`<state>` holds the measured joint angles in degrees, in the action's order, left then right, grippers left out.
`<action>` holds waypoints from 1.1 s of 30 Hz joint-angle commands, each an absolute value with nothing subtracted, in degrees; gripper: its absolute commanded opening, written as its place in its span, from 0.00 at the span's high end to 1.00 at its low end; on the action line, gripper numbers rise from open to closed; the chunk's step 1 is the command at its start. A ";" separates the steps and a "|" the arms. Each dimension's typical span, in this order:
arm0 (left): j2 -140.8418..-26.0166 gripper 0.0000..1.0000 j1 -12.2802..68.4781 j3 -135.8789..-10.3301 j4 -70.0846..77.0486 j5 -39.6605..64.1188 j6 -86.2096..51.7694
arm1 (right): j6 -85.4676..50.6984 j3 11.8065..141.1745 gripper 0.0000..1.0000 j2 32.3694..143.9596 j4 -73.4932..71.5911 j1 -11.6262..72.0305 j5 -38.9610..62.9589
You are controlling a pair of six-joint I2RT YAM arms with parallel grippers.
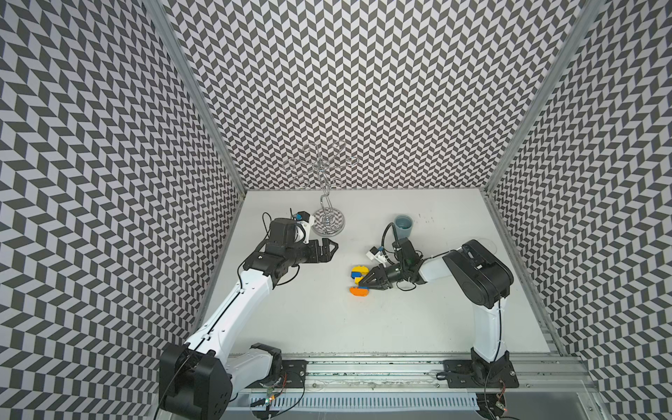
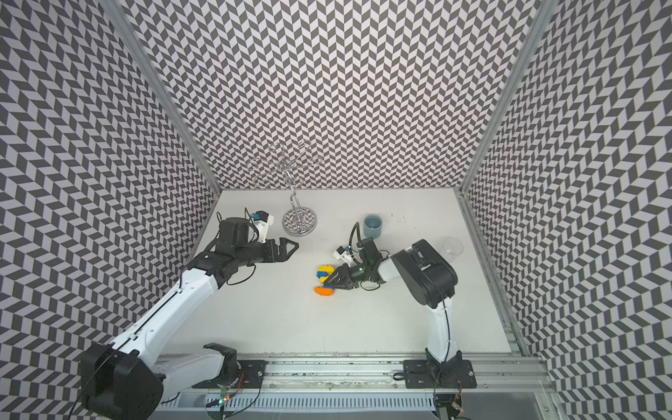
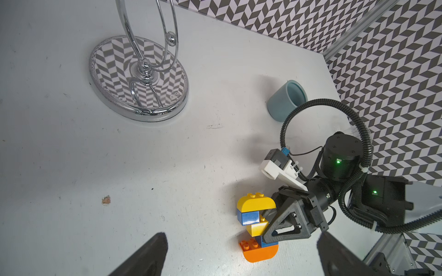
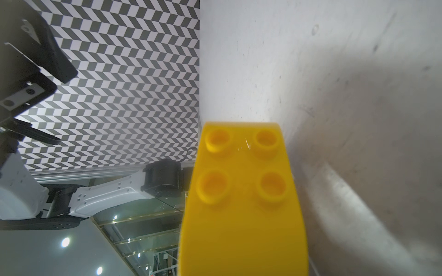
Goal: Assemble the letter s with lego
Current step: Place the lego brick at the center of the board.
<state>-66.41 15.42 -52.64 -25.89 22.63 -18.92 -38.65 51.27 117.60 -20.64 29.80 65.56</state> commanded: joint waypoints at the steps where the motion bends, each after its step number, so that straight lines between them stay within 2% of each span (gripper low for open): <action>1: -66.16 0.00 15.12 -54.58 -27.16 22.88 -17.67 | -40.55 51.06 0.73 119.14 -24.25 29.49 66.53; 10: -65.79 0.01 15.12 -54.43 -27.60 22.26 -17.42 | -42.35 50.80 0.66 119.93 -25.63 29.22 66.59; 33: -65.84 0.00 15.12 -54.19 -27.95 21.62 -16.96 | -42.83 50.62 0.57 120.06 -26.37 28.72 66.55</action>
